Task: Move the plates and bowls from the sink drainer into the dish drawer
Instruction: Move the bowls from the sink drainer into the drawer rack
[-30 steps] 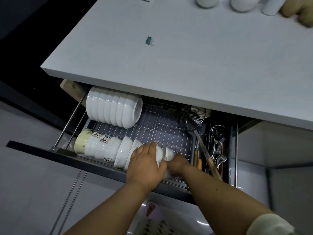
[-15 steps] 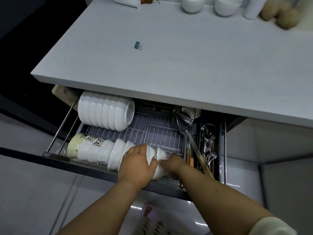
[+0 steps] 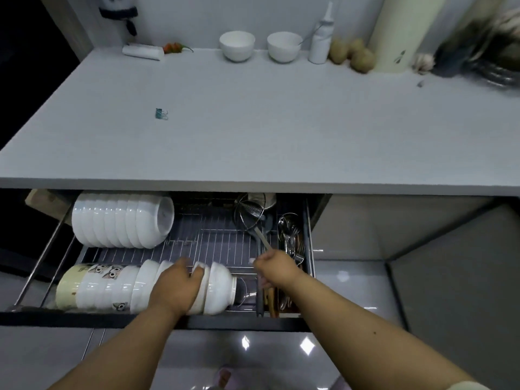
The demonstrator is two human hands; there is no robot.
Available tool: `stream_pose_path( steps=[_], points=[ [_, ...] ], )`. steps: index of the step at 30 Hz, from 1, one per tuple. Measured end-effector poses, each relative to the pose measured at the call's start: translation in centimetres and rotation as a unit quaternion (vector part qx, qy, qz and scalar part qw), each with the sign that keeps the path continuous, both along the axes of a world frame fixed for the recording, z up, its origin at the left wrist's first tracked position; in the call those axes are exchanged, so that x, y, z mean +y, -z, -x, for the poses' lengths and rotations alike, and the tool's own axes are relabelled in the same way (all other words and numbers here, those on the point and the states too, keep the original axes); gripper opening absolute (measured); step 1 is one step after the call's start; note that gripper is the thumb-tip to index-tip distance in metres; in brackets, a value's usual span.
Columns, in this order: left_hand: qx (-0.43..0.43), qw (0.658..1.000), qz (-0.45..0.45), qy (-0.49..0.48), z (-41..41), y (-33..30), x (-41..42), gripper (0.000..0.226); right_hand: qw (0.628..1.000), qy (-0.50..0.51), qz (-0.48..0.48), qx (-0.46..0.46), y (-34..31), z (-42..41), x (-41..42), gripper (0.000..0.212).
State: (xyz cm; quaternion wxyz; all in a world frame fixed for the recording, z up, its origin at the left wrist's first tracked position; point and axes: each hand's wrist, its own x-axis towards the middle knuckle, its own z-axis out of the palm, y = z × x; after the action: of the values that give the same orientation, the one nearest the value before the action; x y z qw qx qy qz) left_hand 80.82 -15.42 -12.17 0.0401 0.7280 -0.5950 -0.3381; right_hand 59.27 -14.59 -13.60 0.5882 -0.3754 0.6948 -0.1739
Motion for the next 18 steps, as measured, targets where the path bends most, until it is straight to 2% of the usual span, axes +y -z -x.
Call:
stream_pose_path(
  steps=[2,5,9,13,18],
  points=[
    [0.032,0.999,0.006,-0.005,2.7,-0.8,-0.5,0.037,0.998,0.052,0.018,-0.018,-1.3,2.7,0.7,0.018],
    [0.081,0.995,0.014,0.052,8.8,-2.4,-1.1,0.04,0.988,0.142,0.061,-0.008,-3.1,7.4,1.7,0.018],
    [0.161,0.977,0.005,0.143,18.5,-4.4,-1.2,0.023,0.948,0.296,0.109,-0.035,-5.8,15.1,4.3,0.024],
    [0.233,0.95,-0.017,0.209,28.5,-6.0,-0.2,0.002,0.887,0.433,0.159,-0.007,-7.5,24.0,8.4,0.022],
    [0.305,0.914,-0.061,0.259,41.0,-8.6,2.8,0.006,0.785,0.587,0.191,0.044,-8.6,34.9,15.0,0.019]
  ],
)
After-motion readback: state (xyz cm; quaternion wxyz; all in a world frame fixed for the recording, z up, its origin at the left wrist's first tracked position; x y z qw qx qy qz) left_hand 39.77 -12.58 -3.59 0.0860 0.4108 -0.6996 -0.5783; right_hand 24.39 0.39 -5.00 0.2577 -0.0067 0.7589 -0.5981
